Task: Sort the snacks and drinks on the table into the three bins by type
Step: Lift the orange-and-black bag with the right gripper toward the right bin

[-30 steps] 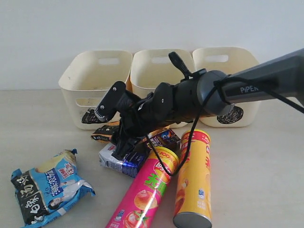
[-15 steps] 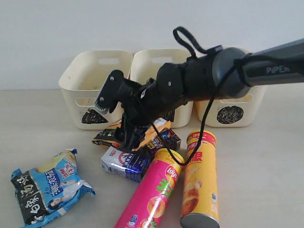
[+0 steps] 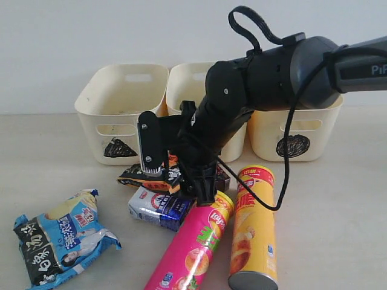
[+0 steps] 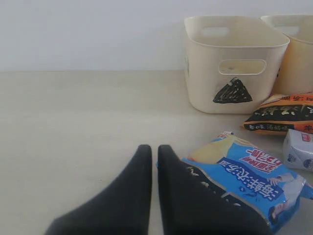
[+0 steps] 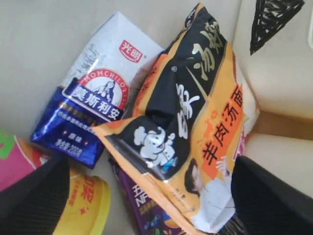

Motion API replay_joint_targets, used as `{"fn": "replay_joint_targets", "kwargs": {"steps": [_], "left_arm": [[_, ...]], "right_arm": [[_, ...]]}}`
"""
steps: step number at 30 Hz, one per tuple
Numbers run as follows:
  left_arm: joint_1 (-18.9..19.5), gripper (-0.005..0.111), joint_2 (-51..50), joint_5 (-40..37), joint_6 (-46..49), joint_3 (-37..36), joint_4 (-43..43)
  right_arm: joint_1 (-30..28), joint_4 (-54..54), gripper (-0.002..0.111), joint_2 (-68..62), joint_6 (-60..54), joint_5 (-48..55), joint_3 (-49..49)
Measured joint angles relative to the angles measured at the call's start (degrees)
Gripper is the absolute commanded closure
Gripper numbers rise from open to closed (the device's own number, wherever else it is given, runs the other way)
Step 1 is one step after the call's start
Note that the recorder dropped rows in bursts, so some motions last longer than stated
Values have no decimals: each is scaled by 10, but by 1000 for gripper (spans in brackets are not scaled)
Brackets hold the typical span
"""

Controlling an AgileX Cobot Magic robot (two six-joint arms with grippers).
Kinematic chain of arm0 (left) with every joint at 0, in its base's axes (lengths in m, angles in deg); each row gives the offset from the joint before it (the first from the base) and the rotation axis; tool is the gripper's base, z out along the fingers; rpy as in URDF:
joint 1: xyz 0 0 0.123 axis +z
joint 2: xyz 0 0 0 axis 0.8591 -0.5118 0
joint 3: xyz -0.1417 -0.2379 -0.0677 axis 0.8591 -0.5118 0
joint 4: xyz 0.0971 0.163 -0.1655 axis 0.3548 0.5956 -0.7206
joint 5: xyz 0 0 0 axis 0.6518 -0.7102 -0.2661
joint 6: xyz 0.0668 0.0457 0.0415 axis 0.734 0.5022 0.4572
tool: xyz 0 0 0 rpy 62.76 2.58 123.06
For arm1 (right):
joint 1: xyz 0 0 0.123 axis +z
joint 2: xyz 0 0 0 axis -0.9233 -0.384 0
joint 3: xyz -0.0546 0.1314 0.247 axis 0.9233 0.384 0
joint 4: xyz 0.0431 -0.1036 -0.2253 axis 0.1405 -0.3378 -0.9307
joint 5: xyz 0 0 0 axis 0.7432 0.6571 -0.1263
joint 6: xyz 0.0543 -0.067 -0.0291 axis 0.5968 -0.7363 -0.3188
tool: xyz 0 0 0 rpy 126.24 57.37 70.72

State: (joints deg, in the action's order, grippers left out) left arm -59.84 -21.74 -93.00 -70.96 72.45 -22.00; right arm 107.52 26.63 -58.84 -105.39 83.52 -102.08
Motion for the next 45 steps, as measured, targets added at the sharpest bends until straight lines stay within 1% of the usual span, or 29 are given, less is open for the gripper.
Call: {"fn": "replay_joint_targets", "kwargs": {"steps": [8, 15, 19, 25, 26, 28, 30, 32, 33, 34, 45], "left_arm": [[0, 102, 0, 0, 0, 0, 0], [0, 102, 0, 0, 0, 0, 0], [0, 102, 0, 0, 0, 0, 0], [0, 102, 0, 0, 0, 0, 0], [0, 102, 0, 0, 0, 0, 0], [0, 102, 0, 0, 0, 0, 0], [0, 102, 0, 0, 0, 0, 0], [0, 102, 0, 0, 0, 0, 0], [0, 102, 0, 0, 0, 0, 0], [0, 102, 0, 0, 0, 0, 0], [0, 102, 0, 0, 0, 0, 0]], "right_arm": [[0, -7, 27, -33, -12, -55, 0], [-1, -18, 27, -58, -44, -104, 0], [-1, -29, 27, -71, -48, -150, 0], [-1, -47, 29, -91, -49, -186, -1], [-1, -48, 32, -94, -49, -192, -2], [-1, -48, 45, -99, -49, -203, -3], [-1, -48, 64, -104, -48, -212, -3], [-1, -49, 87, -111, -48, -213, -1], [-1, -49, 101, -114, -49, -213, 0], [-1, -50, 108, -114, -49, -219, 0], [-1, -51, 107, -110, -60, -235, 0]]}}
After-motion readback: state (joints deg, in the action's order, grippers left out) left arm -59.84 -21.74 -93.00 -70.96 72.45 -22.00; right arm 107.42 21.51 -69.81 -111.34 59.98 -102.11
